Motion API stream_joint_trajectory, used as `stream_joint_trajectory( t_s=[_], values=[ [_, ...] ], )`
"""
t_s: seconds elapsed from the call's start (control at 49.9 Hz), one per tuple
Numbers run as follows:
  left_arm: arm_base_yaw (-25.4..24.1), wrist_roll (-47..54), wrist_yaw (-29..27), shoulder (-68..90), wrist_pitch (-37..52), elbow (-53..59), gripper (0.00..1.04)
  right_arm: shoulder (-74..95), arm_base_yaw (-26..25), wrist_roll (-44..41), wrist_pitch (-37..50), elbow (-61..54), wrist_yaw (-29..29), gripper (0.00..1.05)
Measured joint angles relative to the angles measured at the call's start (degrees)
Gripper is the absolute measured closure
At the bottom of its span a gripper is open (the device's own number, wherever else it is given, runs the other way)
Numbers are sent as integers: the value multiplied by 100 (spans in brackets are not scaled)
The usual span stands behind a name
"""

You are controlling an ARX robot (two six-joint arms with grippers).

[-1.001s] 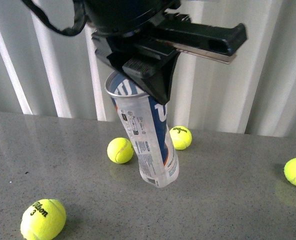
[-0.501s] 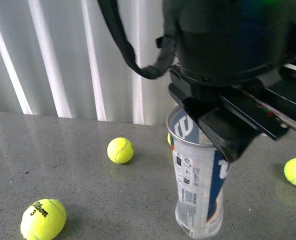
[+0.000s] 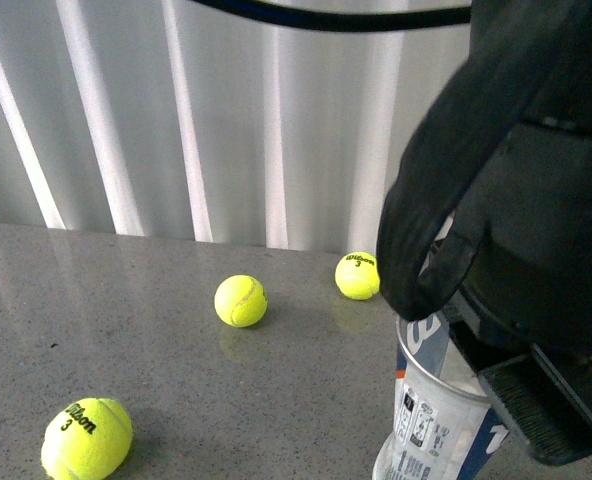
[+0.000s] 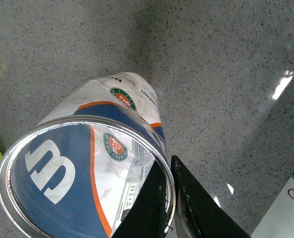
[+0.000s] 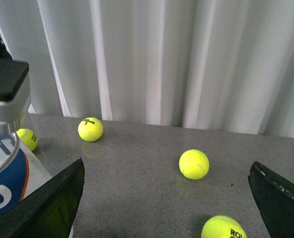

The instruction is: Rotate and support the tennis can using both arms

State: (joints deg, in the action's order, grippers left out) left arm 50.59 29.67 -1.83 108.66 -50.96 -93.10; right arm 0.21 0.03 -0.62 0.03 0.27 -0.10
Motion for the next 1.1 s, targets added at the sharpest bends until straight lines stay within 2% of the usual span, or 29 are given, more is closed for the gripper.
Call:
stream_joint_trajectory(
  t_s=[0.38,0.561,0.861,1.101],
  values=[
    [42,221,-157,225,61,-37,101,0,0,0,0,0,-2,7],
    [20,221,-153,271,63,-101,68,0,0,0,0,0,-2,7],
    [-96,225,-166,271,4,-313,6,0,0,0,0,0,-2,7],
    [-210,179,-101,129,-48,-433,7,0,0,0,0,0,-2,7]
  ],
)
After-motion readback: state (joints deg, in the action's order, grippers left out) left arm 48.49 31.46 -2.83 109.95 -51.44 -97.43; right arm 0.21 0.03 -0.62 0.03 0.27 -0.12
